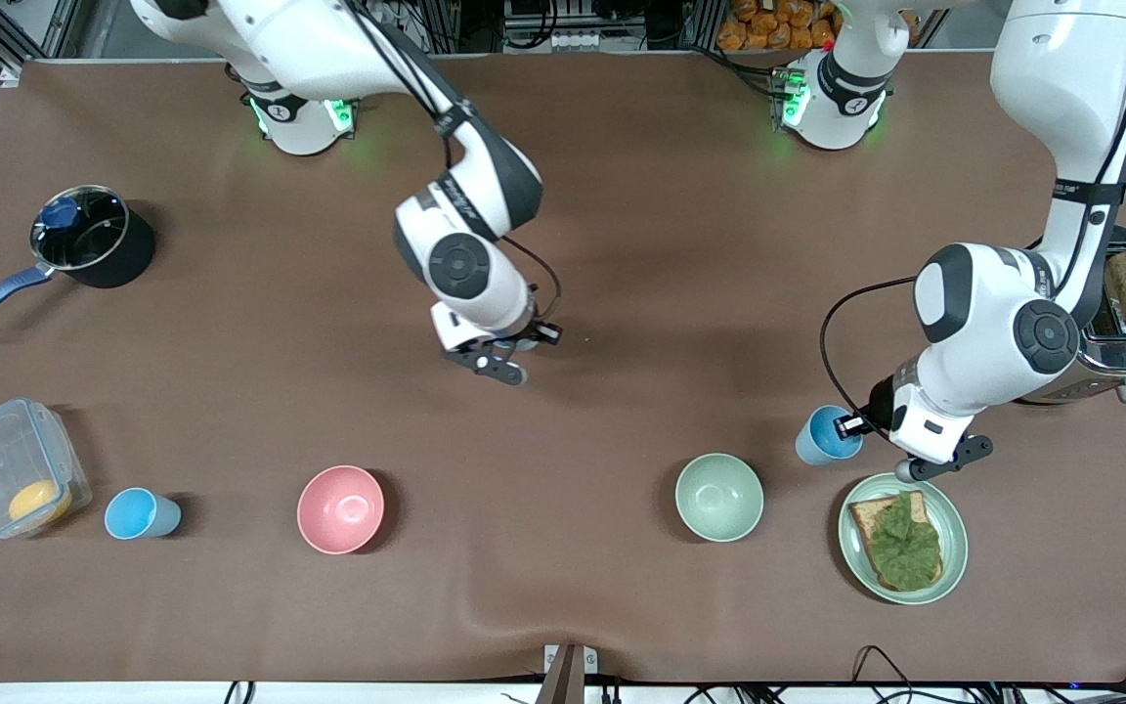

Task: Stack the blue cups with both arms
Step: 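Lift the blue cup with the right gripper and carry it to center, then release the right gripper's cup at center while the left gripper lifts its cup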

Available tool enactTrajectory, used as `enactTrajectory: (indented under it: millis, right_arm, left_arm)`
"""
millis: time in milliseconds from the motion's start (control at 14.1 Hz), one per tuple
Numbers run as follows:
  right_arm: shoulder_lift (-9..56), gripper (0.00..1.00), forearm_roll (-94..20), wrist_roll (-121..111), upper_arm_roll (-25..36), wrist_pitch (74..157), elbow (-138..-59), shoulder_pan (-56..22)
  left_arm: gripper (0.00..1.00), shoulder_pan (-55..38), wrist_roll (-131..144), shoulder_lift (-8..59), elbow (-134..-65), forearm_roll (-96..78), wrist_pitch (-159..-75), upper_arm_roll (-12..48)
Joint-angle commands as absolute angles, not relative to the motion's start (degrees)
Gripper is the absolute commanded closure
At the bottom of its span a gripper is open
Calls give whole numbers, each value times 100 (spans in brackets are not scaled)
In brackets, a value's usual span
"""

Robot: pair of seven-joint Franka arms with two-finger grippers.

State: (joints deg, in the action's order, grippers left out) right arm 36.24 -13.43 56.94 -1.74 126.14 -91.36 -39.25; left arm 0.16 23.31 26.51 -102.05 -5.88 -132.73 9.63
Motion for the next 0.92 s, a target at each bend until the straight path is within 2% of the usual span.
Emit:
enactTrajectory:
  millis: [0,71,142,426,639,852]
  right_arm:
    - [3753,100,-1459,5889,-97,12779,-9044,-4096]
    - [3779,77,-1485,5932,-97,12823,-9044,-4096]
    - [3788,1,-1485,5976,-97,12849,-9044,-4113]
    - [3639,0,-1477,5924,-88,12727,-9018,-4017]
    - [3262,0,-1450,5723,-79,11764,-8694,-3588]
    - [2850,0,-1424,4549,-62,10691,-8429,-2982]
  left_arm:
    - [100,9,2391,2637,-10178,-703,-13245,984]
    - [100,9,2391,2637,-10178,-703,-13245,976]
    - [100,9,2399,2637,-10178,-703,-13245,976]
    - [100,0,2399,2637,-10178,-712,-13245,976]
    - [100,0,2399,2637,-10178,-712,-13245,984]
    - [100,9,2408,2619,-10178,-712,-13245,984]
